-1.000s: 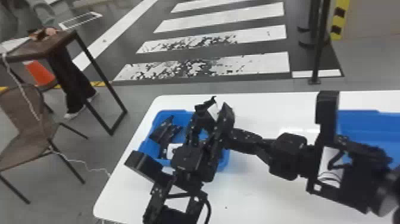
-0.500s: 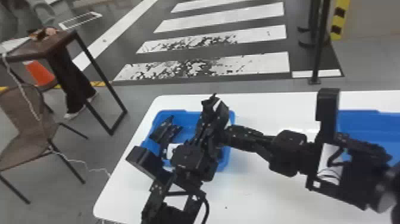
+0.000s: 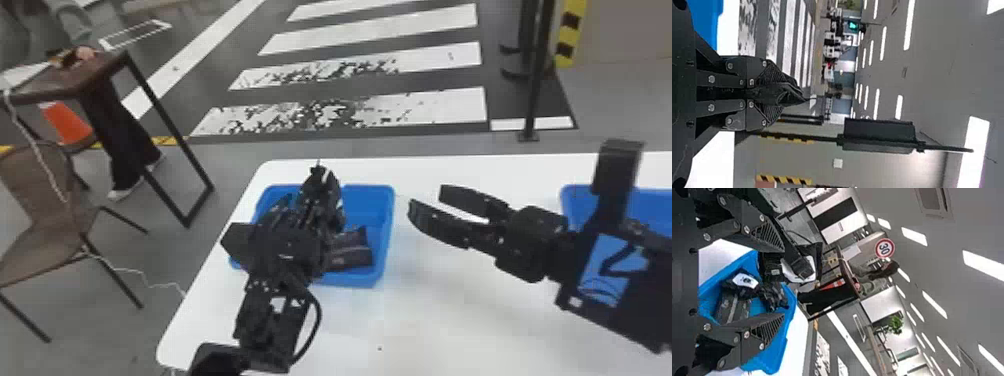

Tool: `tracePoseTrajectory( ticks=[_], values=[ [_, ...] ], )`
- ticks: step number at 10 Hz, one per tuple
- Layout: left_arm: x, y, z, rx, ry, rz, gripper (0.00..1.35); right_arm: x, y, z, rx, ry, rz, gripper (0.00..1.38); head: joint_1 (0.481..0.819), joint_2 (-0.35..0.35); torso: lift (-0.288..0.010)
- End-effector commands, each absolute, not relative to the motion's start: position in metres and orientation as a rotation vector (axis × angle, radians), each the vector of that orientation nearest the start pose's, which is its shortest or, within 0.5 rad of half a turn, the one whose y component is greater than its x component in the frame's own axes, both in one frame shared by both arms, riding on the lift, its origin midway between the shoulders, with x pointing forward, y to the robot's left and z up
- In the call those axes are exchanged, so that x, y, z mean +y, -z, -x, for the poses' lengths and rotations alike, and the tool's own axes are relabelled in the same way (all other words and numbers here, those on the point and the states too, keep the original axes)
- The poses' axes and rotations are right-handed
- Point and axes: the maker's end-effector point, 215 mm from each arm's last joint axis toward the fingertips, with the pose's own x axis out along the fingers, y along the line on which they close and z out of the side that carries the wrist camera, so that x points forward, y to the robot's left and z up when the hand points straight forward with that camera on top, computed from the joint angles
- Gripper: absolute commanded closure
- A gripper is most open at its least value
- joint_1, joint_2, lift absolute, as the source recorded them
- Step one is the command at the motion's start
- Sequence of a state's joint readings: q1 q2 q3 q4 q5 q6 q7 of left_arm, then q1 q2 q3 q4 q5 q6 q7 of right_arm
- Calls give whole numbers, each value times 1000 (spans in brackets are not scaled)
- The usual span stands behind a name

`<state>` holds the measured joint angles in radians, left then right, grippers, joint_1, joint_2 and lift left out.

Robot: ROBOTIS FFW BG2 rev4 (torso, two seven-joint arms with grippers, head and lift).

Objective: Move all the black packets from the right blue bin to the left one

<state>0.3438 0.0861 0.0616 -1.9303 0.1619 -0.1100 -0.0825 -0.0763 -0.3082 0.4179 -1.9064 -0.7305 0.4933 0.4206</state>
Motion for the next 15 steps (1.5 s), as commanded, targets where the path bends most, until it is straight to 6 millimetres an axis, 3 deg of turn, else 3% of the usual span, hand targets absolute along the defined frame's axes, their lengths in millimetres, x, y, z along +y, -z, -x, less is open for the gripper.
tracePoseTrajectory(
  ticks=[1, 2, 3, 4, 5, 7, 8, 10, 12, 13, 15],
  values=[
    [285, 308, -515, -124, -6, -43, 1217, 31, 274, -467, 224, -1005, -376, 144, 695, 350, -140],
    [300, 319, -526, -108, -39, -89, 1208, 21, 276, -472, 223, -979, -379, 144, 695, 350, -140],
    [300, 331, -528, -77, -51, -63, 883, 8, 277, -477, 215, -948, -389, 144, 695, 346, -140],
    [289, 324, -525, -114, -37, 2, 245, -11, 276, -486, 196, -898, -360, 144, 695, 338, -140],
    [271, 302, -518, -198, -4, 58, -2, -41, 277, -494, 173, -822, -312, 137, 695, 330, -140],
    [236, 262, -508, -292, 104, 99, -2, -107, 275, -498, 139, -668, -249, 137, 694, 244, -140],
    [228, 239, -489, -333, 129, 98, -2, -134, 261, -495, 90, -598, -183, 137, 688, 186, -140],
    [230, 221, -448, -339, 129, 106, -2, -164, 234, -476, -10, -489, -145, 134, 672, 115, -140],
    [237, 222, -422, -342, 98, 117, -2, -193, 218, -447, -83, -367, -156, 122, 674, 75, -140],
    [245, 231, -415, -321, 61, 125, -2, -210, 220, -432, -82, -299, -150, 122, 686, 63, -140],
    [267, 256, -405, -255, 4, 65, -2, -233, 245, -407, -18, -216, -120, 122, 695, 47, -140]
  ],
)
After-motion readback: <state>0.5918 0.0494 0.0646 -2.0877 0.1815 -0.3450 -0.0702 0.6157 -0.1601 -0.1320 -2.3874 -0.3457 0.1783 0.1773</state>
